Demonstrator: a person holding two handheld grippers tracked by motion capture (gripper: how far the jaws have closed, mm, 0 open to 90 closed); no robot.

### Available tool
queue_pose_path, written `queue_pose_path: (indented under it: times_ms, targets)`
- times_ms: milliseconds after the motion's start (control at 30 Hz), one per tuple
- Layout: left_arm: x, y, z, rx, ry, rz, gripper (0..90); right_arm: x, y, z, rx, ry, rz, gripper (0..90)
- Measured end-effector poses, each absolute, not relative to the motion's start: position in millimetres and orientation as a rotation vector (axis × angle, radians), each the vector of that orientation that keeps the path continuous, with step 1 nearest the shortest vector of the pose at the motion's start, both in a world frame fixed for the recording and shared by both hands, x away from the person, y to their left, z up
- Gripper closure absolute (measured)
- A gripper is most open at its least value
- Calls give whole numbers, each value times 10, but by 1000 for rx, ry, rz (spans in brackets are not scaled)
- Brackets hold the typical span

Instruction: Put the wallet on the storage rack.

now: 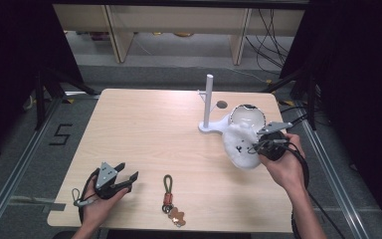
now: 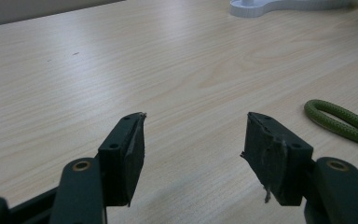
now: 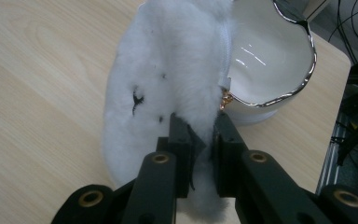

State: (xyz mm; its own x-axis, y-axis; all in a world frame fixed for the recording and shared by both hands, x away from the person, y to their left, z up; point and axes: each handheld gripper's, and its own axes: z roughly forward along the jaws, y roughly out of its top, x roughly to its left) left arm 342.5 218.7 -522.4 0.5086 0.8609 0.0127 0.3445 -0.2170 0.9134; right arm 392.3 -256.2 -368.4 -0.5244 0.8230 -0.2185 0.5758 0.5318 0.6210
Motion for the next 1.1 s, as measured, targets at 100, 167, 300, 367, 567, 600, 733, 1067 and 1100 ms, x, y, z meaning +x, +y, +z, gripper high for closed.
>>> queue_pose_path:
  times_ms: [100, 167, 300, 367, 567, 600, 733, 1067, 1100]
  targets:
    - [3424, 2188, -5224, 1788, 1011, 673, 375, 3944, -2583, -3671, 1123, 2274, 662, 813]
    - [3424, 2188, -5225, 1787, 1013, 672, 375, 3953, -2595, -3652, 1132, 2267, 658, 813]
    - [3424, 2188, -5225, 1786, 1013, 673, 375, 3971, -2615, -3640, 1123, 2267, 655, 813]
    - [3423, 2187, -5225, 1784, 1013, 672, 374, 3980, -2630, -3623, 1126, 2260, 643, 813]
    - [3424, 2189, -5224, 1785, 1014, 671, 374, 4025, -2667, -3602, 1103, 2255, 633, 813]
    - [3424, 2189, -5224, 1785, 1014, 671, 375, 4025, -2667, -3602, 1103, 2255, 633, 813]
    - [3423, 2190, -5224, 1784, 1016, 671, 375, 4064, -2689, -3593, 1086, 2249, 629, 813]
    - [3422, 2193, -5224, 1781, 1018, 669, 374, 4141, -2723, -3537, 1088, 2230, 620, 813]
    - [3422, 2194, -5224, 1781, 1019, 670, 374, 4156, -2736, -3521, 1085, 2220, 619, 812]
